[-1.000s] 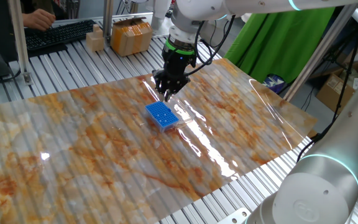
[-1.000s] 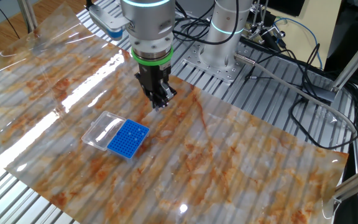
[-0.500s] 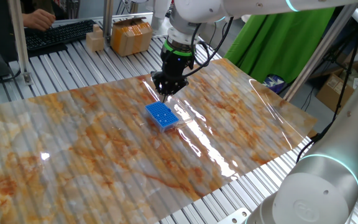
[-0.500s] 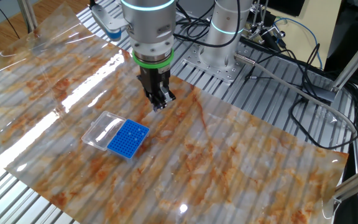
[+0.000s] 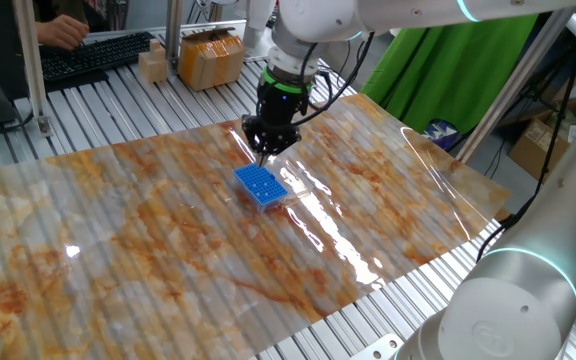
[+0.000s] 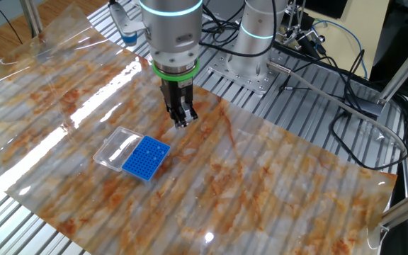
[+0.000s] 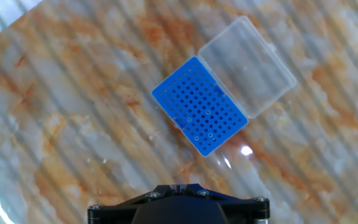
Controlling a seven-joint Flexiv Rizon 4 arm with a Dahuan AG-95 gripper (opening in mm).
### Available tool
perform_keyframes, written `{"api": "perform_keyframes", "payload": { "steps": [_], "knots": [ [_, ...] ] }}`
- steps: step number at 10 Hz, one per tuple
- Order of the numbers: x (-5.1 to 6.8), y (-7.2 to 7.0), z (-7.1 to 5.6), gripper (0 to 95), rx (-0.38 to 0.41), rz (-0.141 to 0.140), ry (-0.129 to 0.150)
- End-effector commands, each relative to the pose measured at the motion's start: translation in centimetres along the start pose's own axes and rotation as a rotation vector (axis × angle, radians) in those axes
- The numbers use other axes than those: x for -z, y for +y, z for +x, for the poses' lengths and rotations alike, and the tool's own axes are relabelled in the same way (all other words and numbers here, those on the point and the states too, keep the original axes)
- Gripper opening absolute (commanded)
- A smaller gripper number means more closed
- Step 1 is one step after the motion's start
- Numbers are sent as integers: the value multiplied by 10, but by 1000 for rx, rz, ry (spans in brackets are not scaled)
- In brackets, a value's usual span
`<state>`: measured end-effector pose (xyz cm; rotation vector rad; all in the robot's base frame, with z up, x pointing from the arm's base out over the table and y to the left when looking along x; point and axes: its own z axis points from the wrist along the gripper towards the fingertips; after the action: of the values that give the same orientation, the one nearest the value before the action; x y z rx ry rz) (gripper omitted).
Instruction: Insert a small pipette tip into the holder for small pipette tips
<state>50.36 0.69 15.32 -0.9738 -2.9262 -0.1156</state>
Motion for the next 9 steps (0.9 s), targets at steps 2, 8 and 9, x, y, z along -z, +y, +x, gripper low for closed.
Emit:
{"api": "perform_keyframes", "payload": {
  "steps": [2,8,9],
  "knots": [
    [-14,6,-1,0,-70,-7,-7],
    [-44,15,-5,0,-89,-16,-14],
    [-49,17,-6,0,-94,-18,-18]
  ]
}}
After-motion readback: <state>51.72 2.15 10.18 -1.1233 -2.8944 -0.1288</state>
